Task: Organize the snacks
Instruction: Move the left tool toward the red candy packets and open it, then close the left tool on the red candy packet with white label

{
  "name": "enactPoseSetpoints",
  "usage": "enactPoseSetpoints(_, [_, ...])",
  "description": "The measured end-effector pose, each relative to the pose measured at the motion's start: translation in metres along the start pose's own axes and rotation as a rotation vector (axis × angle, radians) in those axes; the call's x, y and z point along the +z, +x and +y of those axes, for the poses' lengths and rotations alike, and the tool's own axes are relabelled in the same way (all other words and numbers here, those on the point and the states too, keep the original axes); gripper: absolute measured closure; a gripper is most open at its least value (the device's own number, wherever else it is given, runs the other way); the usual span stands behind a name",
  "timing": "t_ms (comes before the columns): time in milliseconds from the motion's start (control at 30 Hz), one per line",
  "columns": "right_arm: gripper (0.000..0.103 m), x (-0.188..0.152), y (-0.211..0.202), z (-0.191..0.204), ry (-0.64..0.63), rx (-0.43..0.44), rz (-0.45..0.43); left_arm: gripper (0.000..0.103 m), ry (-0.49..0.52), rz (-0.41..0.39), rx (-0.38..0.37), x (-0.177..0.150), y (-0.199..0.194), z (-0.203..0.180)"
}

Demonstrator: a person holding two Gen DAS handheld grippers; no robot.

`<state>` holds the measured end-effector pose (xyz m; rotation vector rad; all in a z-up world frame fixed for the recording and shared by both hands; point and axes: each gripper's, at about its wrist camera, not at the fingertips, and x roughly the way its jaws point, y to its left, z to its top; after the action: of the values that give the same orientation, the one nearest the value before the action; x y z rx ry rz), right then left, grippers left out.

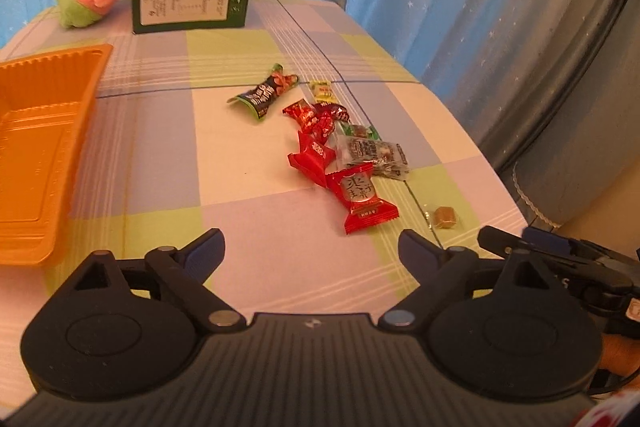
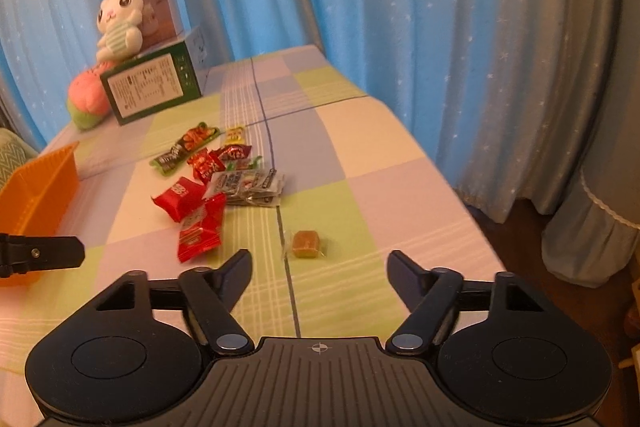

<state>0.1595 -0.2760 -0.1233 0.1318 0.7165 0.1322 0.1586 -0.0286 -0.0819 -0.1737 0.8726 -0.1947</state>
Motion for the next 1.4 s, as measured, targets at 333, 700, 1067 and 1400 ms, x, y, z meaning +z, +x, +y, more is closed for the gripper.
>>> enactPoseSetpoints(333, [0.045,-0.006,0.065,0.011,-0.156,-0.046,0.025,0.016,0.054,0.033,-0.049,0.018,0.044,0.006])
enactPoseSetpoints(700, [0.063,-0.002,0.073,0.015,-0.174,-0.038,0.019,0.016,0.043,0.05,-0.081,0.018,0.059,0.002])
enactPoseSetpoints(1067, [0.076,-0.005,0.057,0.014,-0.148,-0.043,-0.011,0.022,0.078,0.043,-0.11,0.026,0.071,-0.016])
enactPoseSetpoints(1400, [0.076,-0.008,0.057,0.008,-0.137,-0.047,-0.003,0.045,0.048,0.075,-0.136,0.032,0.099,-0.03])
